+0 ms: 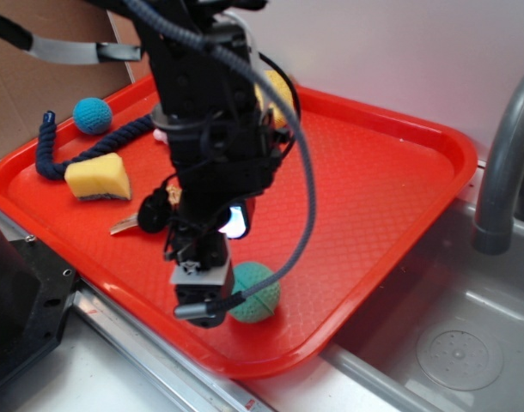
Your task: Grab the green ball.
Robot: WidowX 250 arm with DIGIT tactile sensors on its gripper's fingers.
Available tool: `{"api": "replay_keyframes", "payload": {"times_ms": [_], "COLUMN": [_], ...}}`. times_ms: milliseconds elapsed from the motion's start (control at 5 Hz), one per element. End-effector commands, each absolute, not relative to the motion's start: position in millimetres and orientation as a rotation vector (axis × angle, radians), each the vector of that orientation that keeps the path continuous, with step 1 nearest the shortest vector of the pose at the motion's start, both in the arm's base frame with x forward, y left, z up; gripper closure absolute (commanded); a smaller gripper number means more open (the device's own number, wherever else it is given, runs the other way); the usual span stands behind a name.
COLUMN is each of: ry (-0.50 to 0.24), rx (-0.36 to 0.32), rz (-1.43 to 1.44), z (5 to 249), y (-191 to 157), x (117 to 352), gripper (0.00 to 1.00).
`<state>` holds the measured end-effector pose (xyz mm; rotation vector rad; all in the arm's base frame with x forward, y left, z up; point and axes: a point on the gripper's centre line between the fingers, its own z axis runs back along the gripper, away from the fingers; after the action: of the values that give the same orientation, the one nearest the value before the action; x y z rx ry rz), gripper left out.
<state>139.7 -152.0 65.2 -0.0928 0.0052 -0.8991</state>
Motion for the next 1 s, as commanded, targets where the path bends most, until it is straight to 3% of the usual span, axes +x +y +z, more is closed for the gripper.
{"api": "replay_keyframes", "payload": {"times_ms": [0, 200, 400, 600, 800], "ry": [-0.048, -0.027, -0.002, -0.023, -0.047], "rx": [-0.143, -0.171, -0.165, -0.163, -0.146], "rz": [-0.975, -1.001, -1.000, -0.971, -0.946], "z": [47.3, 38.2, 30.8, 34.6, 43.4], "y": [-162.6, -171.8, -176.2, -175.0, -170.4], "x": [133.1, 132.4, 97.5, 86.1, 74.7], "gripper": [0.00, 0.00, 0.00, 1.00, 1.00]}}
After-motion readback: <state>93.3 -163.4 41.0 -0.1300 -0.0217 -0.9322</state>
